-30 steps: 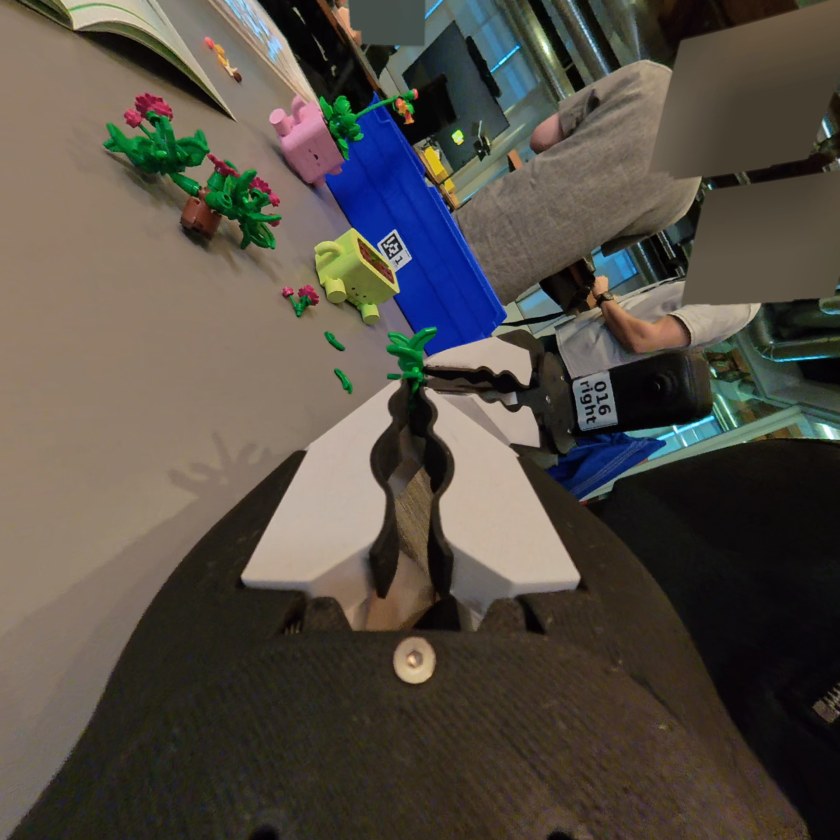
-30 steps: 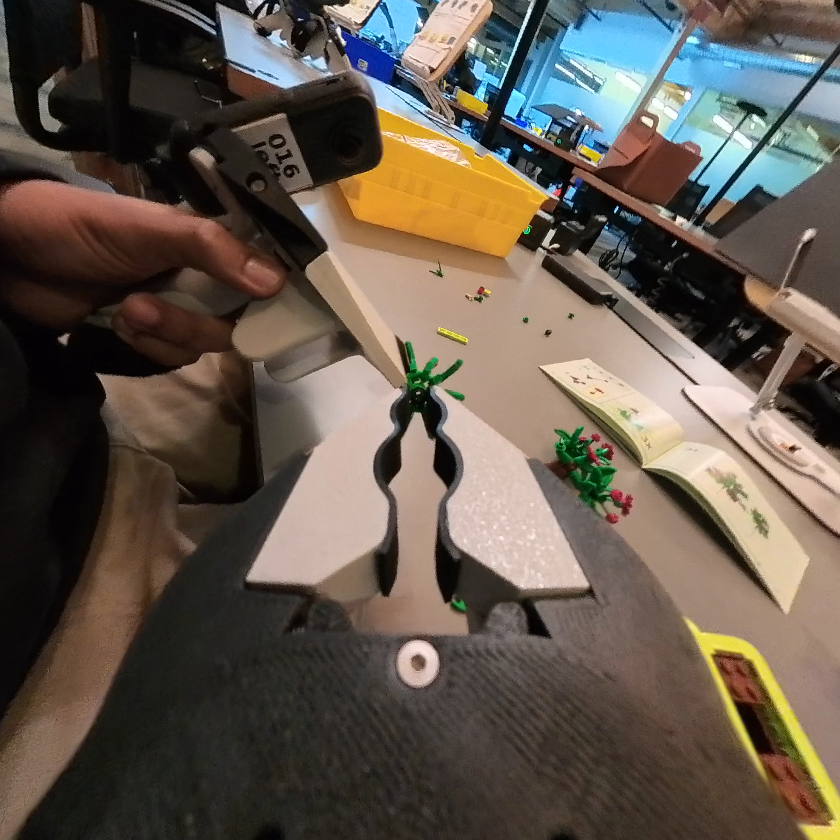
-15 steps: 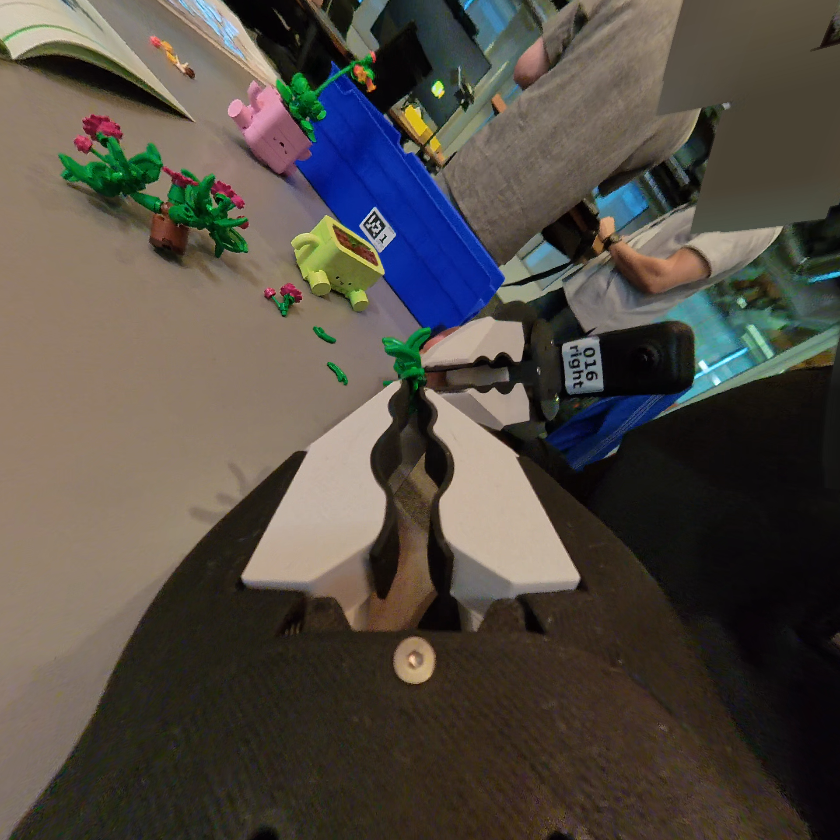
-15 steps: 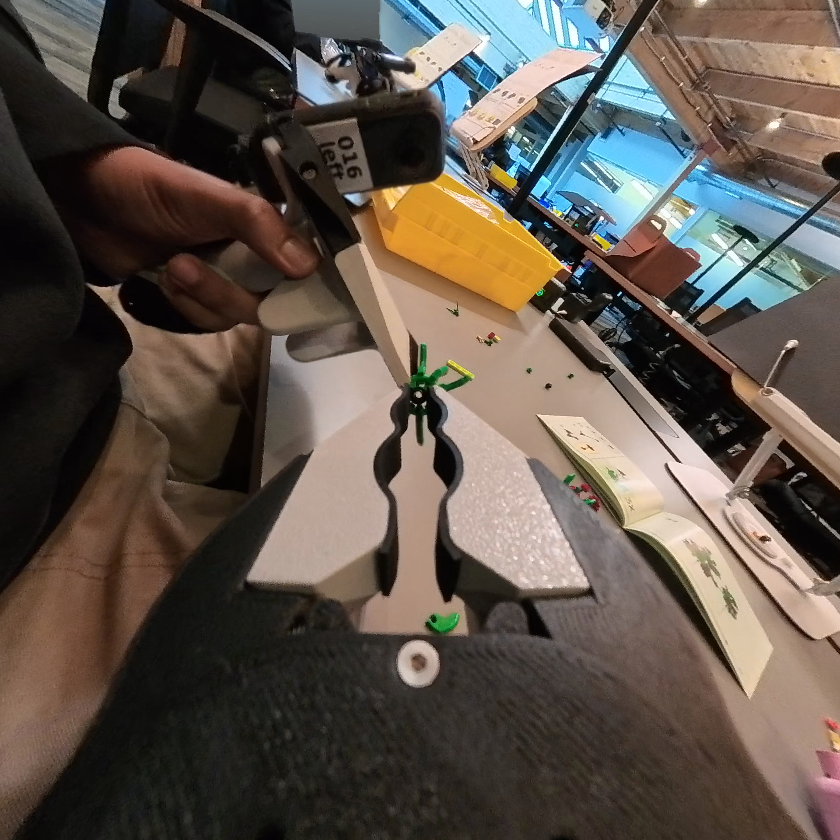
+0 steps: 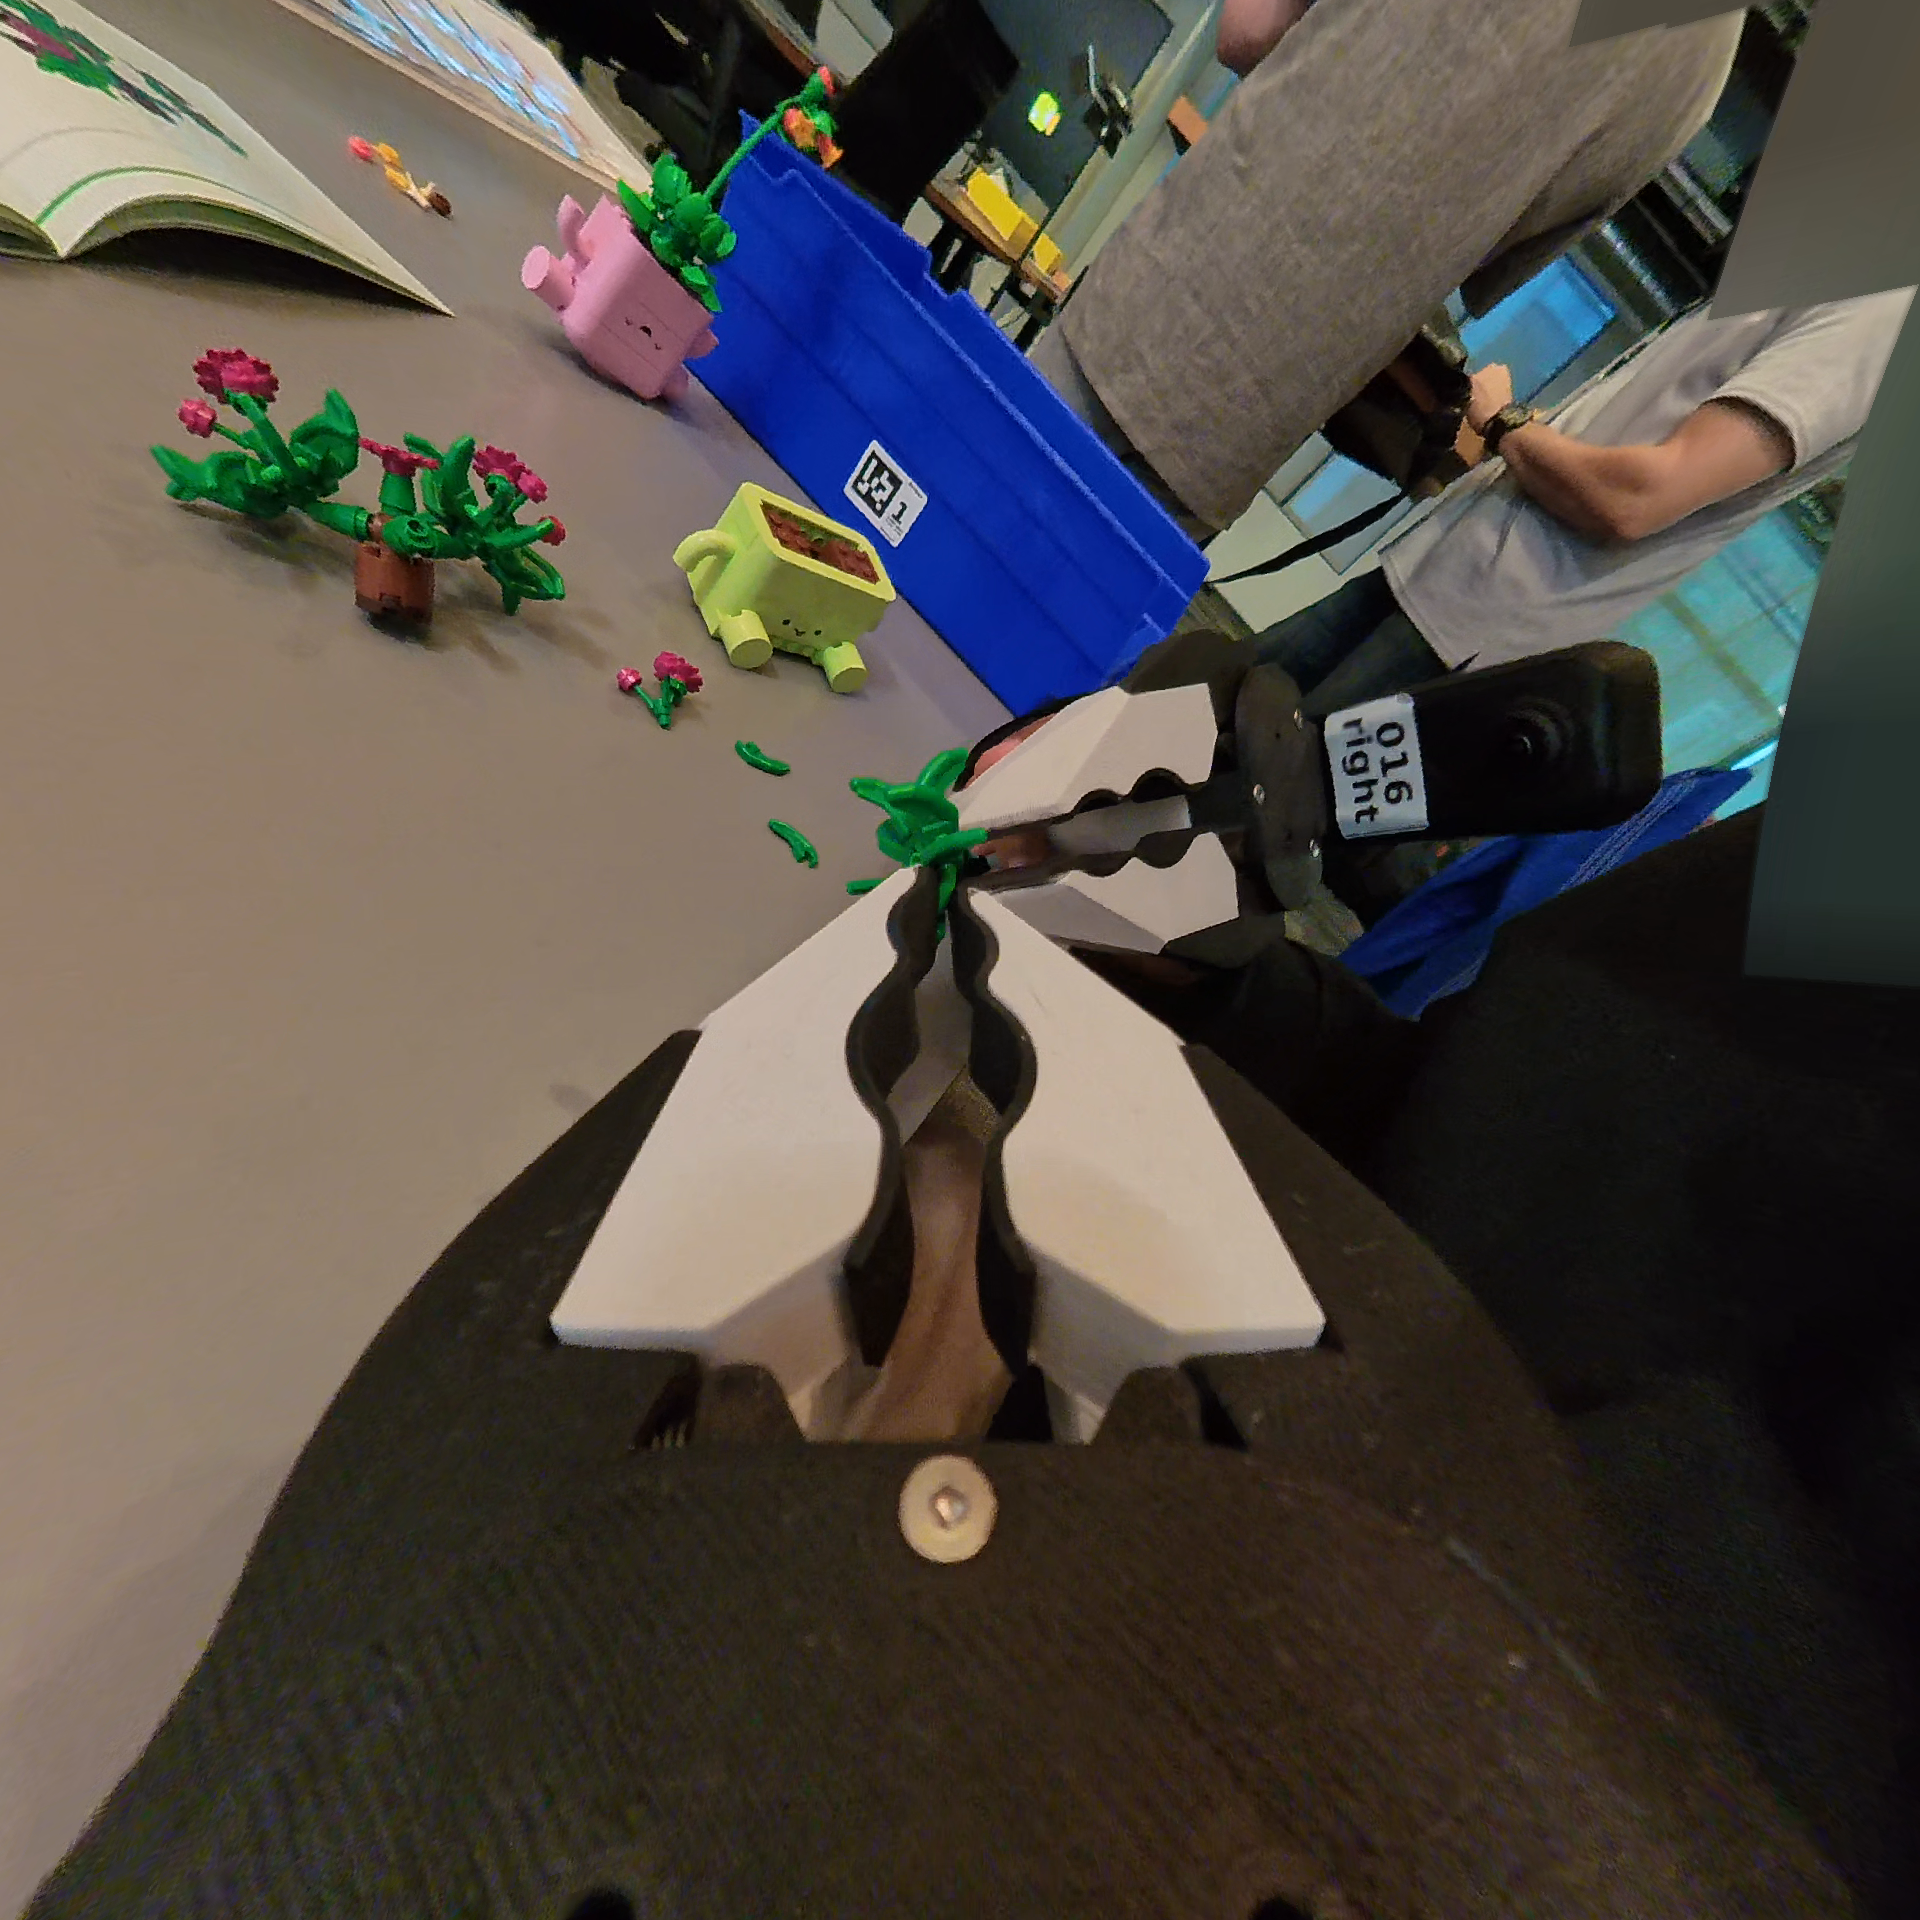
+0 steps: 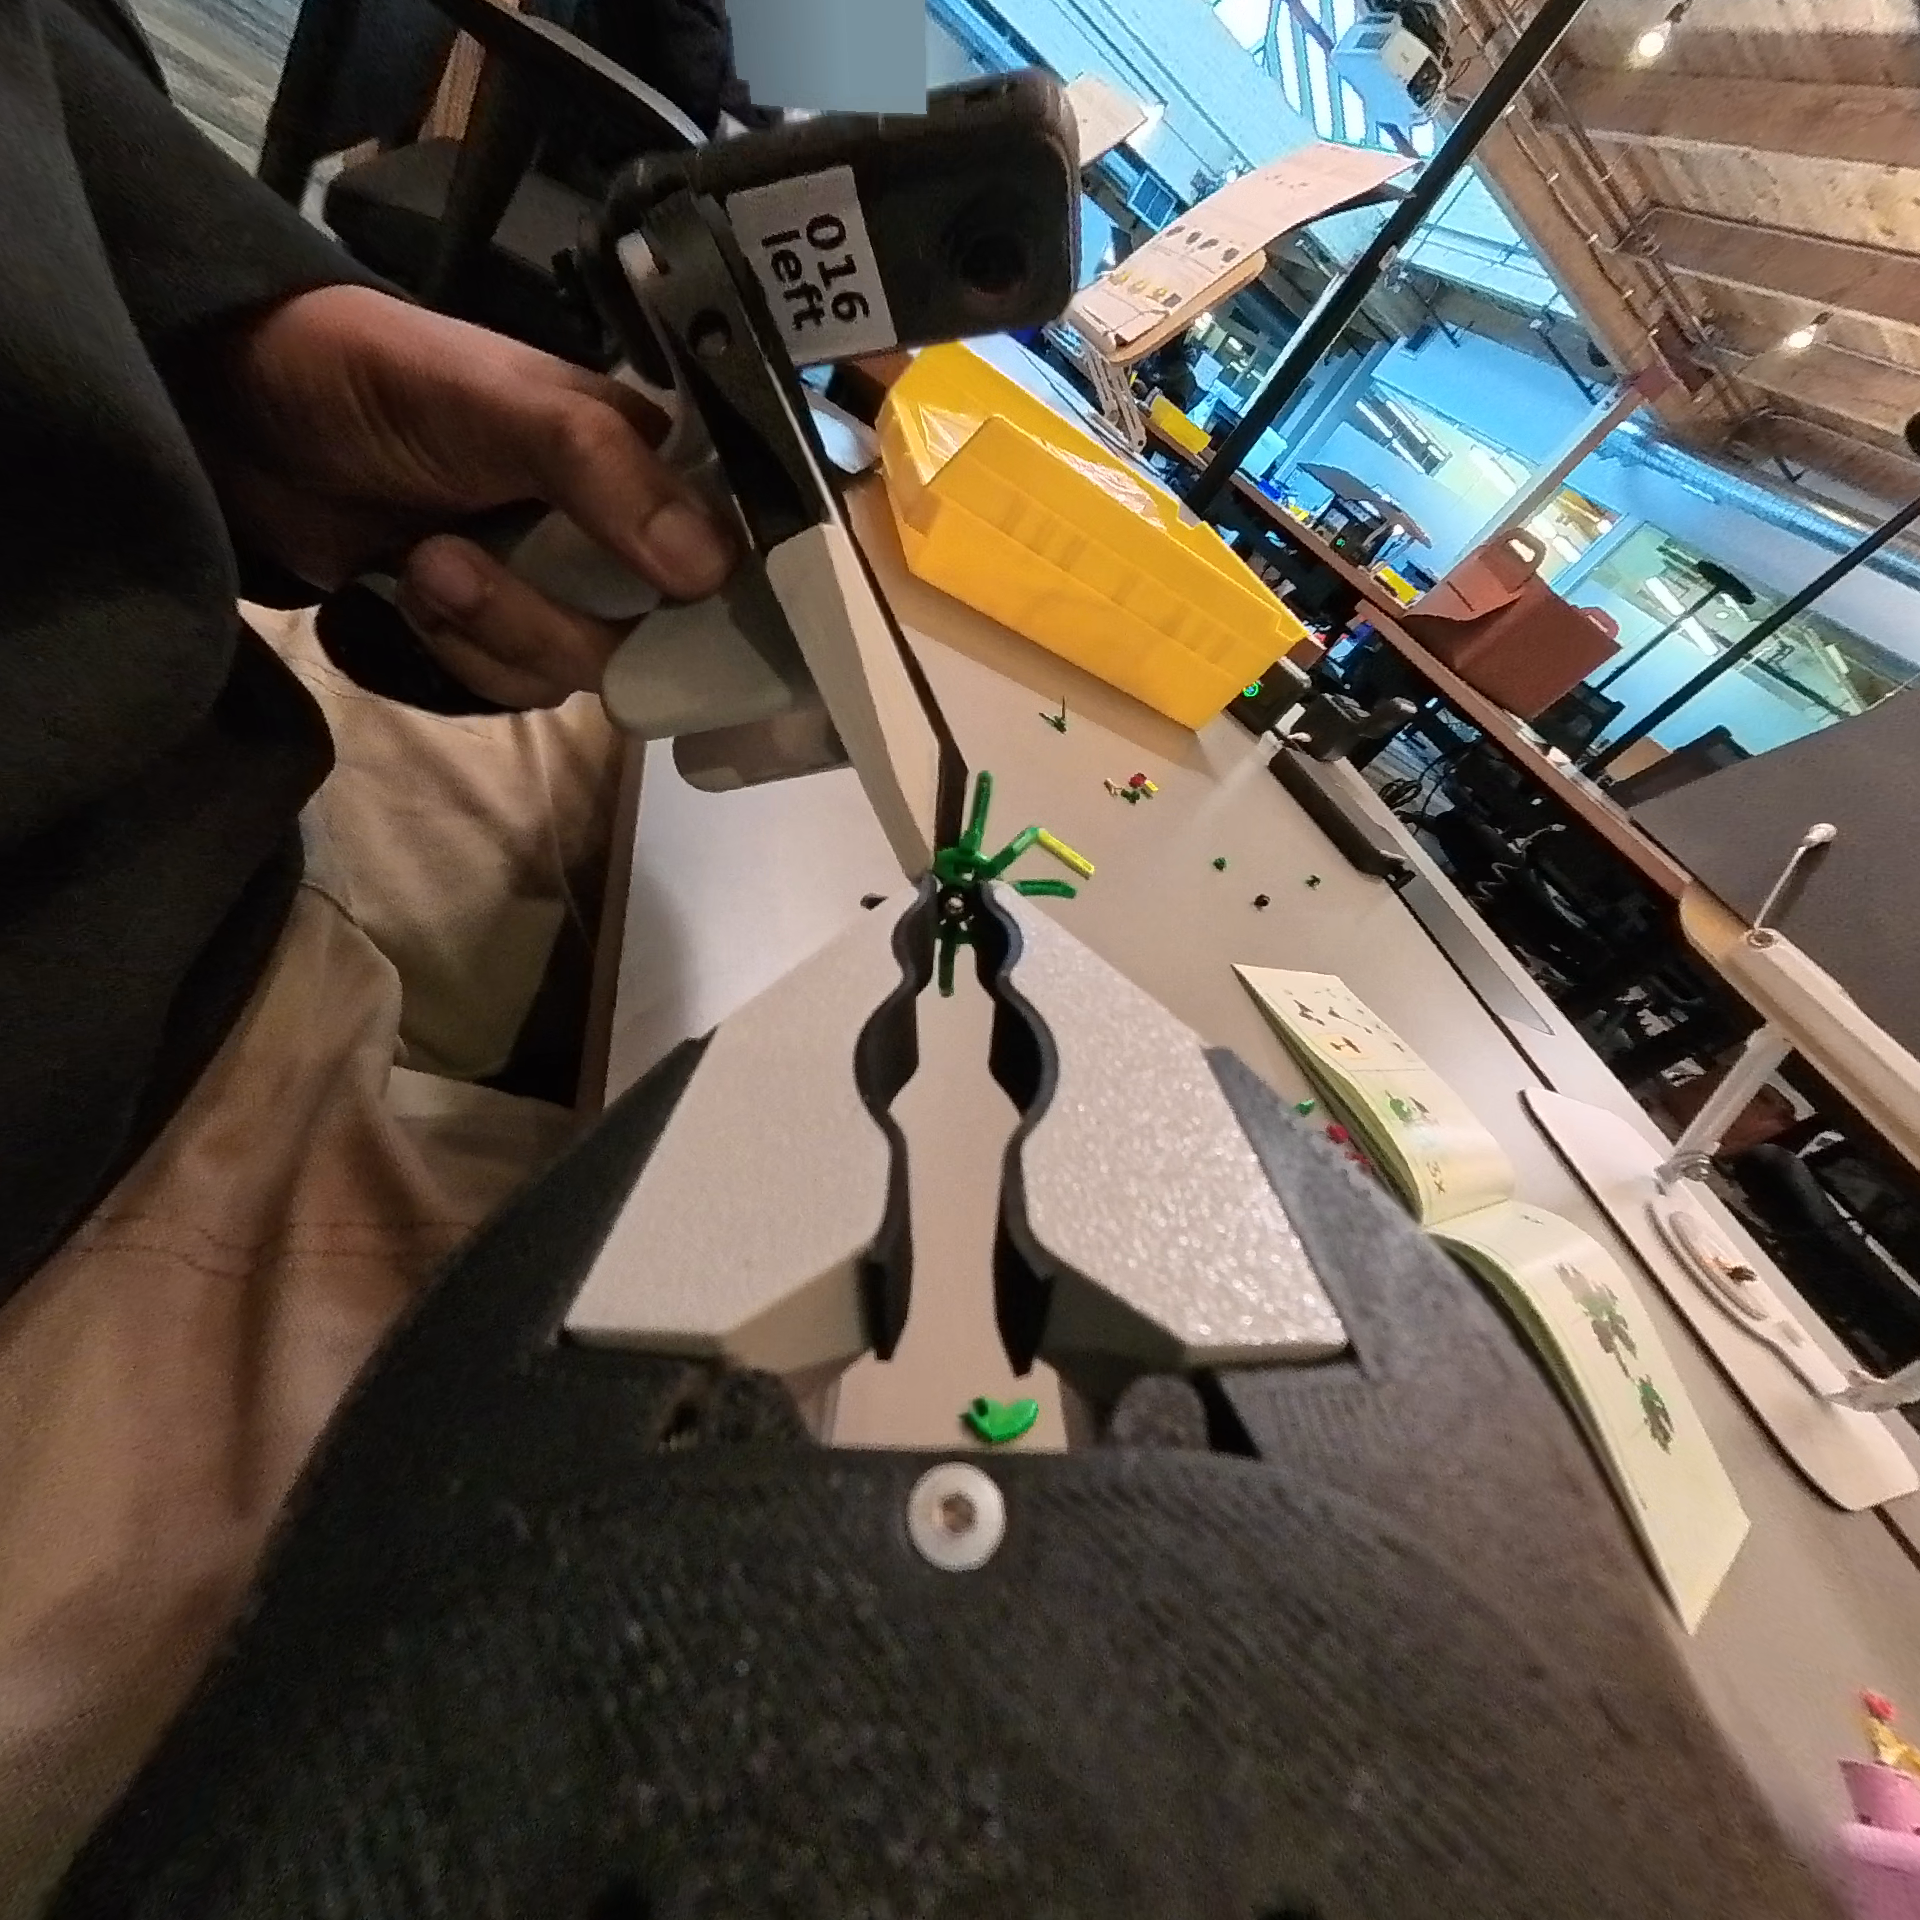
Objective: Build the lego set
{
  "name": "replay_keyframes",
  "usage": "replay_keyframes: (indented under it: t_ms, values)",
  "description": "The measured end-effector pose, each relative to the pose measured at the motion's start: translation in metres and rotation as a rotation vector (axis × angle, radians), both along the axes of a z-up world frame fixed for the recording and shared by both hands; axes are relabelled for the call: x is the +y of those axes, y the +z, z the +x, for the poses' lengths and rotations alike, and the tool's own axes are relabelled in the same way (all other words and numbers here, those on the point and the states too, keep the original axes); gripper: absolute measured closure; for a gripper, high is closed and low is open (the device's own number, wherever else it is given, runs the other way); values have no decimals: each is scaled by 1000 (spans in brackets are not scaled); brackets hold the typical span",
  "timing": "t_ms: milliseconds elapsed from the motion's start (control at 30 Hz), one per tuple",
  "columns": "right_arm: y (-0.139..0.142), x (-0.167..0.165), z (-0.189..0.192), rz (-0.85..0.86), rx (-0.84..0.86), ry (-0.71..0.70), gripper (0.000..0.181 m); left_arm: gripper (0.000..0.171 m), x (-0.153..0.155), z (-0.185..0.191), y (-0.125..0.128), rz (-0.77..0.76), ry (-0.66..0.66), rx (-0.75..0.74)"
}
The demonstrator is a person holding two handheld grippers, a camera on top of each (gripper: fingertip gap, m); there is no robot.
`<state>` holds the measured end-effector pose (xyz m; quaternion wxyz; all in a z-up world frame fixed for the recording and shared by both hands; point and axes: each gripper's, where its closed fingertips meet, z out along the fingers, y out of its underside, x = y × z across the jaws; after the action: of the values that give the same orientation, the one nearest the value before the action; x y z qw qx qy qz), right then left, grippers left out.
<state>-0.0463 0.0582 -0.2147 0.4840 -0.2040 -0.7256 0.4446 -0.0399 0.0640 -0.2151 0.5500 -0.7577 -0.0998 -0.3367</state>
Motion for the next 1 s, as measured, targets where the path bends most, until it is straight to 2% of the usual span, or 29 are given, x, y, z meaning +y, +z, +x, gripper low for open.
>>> replay_keyframes:
  t_ms: [333,633,800,900,1000]
  values:
    - [-9,-2,-1,32,-45,5,176,171,-2,0,-10,-40,-4,53]
    - [-14,1,-7,51,-75,-43,172,171,2,-12,-14,-41,64,-29]
    - [-10,5,-7,13,-73,-51,180,171,1,-18,-17,-52,88,-44]
    - [-13,14,-9,14,-96,-94,179,171,0,-26,-23,-72,127,-63]
    - [-20,44,-9,32,-154,-201,177,171,-2,-32,-26,-82,144,-83]
